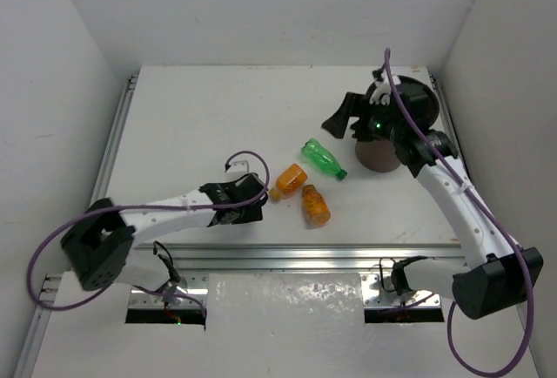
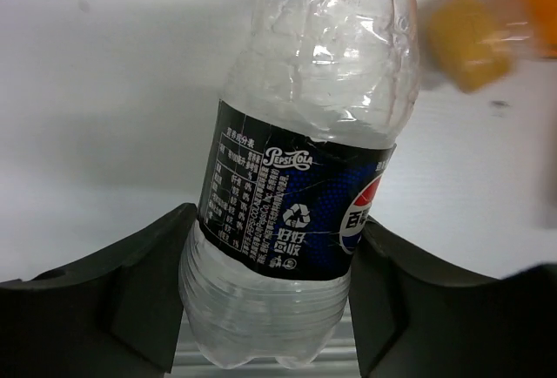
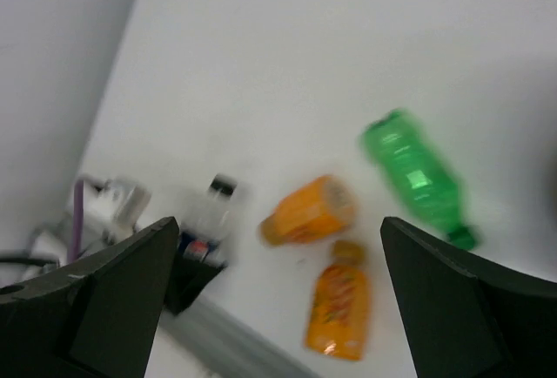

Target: Put the plastic bottles in the bin

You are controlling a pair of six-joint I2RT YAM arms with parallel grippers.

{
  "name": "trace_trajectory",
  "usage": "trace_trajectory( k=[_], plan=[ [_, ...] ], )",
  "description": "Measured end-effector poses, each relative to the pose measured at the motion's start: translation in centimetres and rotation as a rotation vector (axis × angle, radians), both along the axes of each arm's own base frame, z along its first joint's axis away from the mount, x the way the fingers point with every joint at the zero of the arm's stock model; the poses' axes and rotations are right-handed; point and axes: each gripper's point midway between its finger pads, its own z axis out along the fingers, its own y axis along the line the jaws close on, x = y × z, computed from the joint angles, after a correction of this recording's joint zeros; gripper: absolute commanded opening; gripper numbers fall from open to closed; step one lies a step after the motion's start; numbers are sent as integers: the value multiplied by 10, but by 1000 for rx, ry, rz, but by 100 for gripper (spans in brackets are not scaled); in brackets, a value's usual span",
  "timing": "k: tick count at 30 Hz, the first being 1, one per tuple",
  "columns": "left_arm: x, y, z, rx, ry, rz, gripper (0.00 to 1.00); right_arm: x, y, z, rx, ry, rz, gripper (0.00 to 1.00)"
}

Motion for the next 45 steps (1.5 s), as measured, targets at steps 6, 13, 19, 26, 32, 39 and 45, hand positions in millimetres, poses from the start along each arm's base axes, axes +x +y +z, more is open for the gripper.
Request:
trace_trajectory(
  k=[6, 13, 19, 26, 32, 39, 45],
  plan=[
    [6, -13, 122, -282, -330, -111, 0, -70, 106, -18, 261, 66, 394, 99],
    [-11, -43, 218, -574, -574, -366, 0, -114, 180, 3, 451, 64, 656, 99],
    [-28, -70, 228, -660, -567, -546, 0, -127, 204, 17, 505, 19, 745, 76],
    [-32, -75, 226, -673, -559, -584, 79, -127, 206, 19, 503, 3, 749, 0],
    [-32, -78, 231, -691, -569, -591, 94, -95, 180, 23, 355, -34, 538, 0],
    [-38, -76, 241, -719, -589, -609, 94, 15, 42, 71, 85, -196, -55, 0],
    [-20, -66, 225, -615, -563, -511, 95, 66, -83, 102, -221, -280, -505, 0]
  ],
)
